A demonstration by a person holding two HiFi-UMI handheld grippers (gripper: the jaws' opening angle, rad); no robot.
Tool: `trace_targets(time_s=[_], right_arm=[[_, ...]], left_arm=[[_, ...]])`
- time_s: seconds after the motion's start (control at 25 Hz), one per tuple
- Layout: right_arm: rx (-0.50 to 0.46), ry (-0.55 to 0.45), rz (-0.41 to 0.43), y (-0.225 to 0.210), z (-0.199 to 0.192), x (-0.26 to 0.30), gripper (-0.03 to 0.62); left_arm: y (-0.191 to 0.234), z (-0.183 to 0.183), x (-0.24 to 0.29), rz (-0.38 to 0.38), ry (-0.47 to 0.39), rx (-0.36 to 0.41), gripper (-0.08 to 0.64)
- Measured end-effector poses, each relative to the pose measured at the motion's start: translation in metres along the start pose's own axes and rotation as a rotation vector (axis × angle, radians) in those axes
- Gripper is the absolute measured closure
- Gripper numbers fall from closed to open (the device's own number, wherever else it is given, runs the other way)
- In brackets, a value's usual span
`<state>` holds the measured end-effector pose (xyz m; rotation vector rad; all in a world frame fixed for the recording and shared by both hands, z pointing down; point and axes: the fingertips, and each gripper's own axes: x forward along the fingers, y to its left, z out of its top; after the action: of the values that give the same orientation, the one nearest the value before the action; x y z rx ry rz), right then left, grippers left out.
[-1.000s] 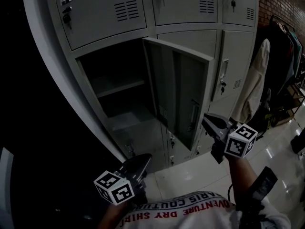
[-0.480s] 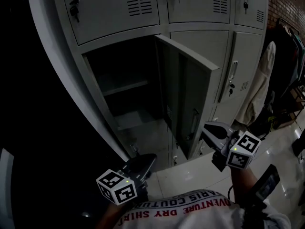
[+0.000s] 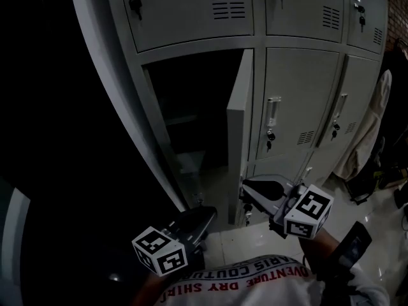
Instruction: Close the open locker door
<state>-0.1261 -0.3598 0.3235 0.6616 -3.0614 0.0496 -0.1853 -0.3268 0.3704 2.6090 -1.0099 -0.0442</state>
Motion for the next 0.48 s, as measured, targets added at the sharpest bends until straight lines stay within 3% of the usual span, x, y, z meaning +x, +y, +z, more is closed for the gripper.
trace_targets(time_s=[0.48], right_arm=[[-0.006, 0.023, 0.064, -0.014, -0.004, 0.121, 0.600]], left_arm=[[0.044, 0.016, -0.030, 0.103, -0.032, 0.008, 0.555]])
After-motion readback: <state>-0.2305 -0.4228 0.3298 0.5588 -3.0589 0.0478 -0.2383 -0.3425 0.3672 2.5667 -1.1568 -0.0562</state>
